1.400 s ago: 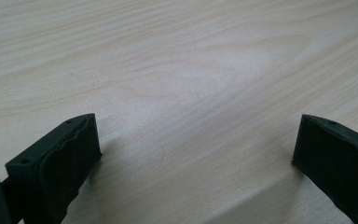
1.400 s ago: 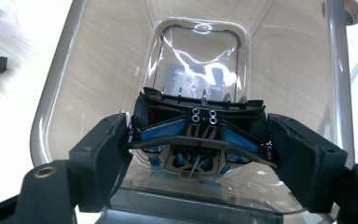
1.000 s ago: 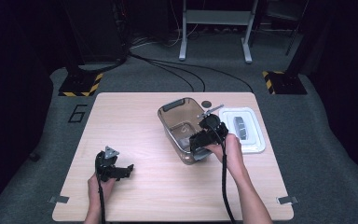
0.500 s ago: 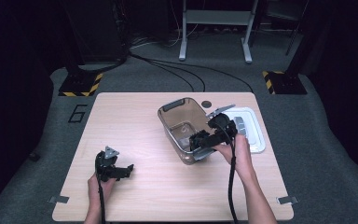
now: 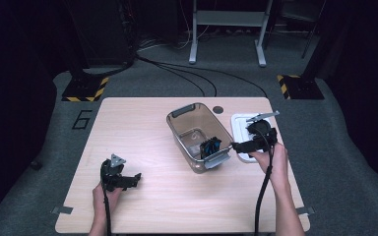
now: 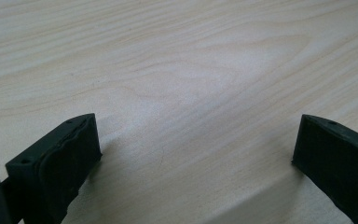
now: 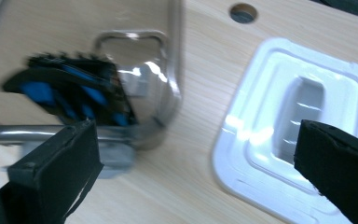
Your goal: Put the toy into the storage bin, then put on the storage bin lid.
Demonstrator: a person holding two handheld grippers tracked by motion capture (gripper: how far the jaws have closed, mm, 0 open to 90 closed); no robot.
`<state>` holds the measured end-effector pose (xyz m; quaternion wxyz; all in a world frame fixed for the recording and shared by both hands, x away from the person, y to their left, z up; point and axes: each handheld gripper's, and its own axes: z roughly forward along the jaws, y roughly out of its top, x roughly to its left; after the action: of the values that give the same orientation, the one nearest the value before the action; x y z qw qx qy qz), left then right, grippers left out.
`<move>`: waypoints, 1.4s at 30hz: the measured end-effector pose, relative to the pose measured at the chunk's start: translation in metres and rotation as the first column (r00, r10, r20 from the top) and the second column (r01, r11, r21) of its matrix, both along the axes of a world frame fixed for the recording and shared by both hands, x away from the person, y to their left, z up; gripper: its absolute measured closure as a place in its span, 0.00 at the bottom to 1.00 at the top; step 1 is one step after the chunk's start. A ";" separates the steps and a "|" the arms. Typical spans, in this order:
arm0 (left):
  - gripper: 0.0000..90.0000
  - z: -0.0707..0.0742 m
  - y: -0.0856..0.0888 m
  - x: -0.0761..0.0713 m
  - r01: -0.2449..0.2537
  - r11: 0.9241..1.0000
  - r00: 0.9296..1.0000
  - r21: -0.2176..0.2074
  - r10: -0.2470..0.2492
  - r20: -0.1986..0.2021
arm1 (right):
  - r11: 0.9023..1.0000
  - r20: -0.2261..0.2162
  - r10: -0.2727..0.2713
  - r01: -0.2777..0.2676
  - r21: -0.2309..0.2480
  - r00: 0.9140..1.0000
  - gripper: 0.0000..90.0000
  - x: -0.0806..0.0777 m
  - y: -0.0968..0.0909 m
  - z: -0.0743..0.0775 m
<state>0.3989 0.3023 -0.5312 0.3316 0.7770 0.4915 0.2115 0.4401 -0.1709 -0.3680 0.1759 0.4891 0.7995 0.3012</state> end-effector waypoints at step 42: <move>0.01 0.000 0.000 0.000 0.000 1.000 1.000 -0.002 0.000 0.000 | 0.953 0.004 -0.300 0.300 -0.051 0.954 0.49 0.092 -0.056 -0.119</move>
<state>0.3989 0.3022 -0.5313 0.3325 0.7766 0.4917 0.2113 0.5319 -0.2264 -0.4867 0.2307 0.6005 0.7238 0.2495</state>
